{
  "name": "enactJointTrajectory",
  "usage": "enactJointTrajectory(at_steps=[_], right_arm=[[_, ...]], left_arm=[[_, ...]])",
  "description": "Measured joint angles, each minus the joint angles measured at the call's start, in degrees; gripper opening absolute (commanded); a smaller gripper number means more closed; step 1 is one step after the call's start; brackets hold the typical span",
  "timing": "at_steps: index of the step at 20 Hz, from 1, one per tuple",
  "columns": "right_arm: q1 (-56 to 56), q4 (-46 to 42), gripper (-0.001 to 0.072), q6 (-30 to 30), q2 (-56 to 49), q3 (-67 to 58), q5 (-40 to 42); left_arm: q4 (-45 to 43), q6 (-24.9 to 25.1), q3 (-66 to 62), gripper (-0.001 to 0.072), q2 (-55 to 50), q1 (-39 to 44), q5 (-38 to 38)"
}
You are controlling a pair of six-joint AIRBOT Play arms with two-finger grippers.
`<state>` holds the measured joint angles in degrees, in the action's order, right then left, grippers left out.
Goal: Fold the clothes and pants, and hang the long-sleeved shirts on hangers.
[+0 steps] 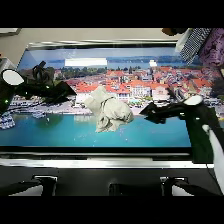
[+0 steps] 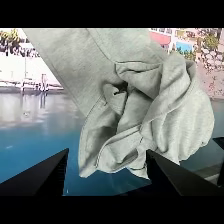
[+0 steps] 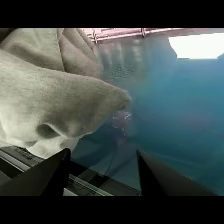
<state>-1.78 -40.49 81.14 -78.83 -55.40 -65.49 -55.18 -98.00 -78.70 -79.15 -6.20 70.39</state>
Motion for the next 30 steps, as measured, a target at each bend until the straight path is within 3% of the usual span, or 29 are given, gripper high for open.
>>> enactJointTrajectory(at_steps=[5,7,9,11,16,23,30], right_arm=[[5.1,7.1,0.0499,-5.0,-6.3,0.5,8.5],[5.7,9.7,0.0467,-6.4,-8.0,0.5,10.5],[6.0,11.2,0.0286,-7.5,-9.4,0.6,11.6],[6.2,12.1,0.0038,-8.9,-10.1,0.5,12.2],[6.3,11.3,0.0035,-9.9,-10.4,0.5,12.9],[6.3,-2.7,0.0036,0.2,-3.4,0.6,12.3],[6.3,-6.4,0.0036,4.1,-0.4,0.6,10.2]], left_arm=[[-0.3,0.1,0.0,0.0550,-0.3,-0.2,0.1],[-0.3,0.1,0.0,0.0550,-0.6,-0.2,0.1],[-0.3,0.1,0.0,0.0551,-1.2,-0.2,0.1],[-0.3,0.0,0.0,0.0550,-2.2,-0.2,0.1],[-0.3,0.6,0.2,0.0529,-6.2,-0.1,-0.5],[2.6,4.1,0.2,0.0530,-14.1,-0.2,-5.4],[9.4,7.6,0.2,0.0528,-22.0,1.0,-10.8]])
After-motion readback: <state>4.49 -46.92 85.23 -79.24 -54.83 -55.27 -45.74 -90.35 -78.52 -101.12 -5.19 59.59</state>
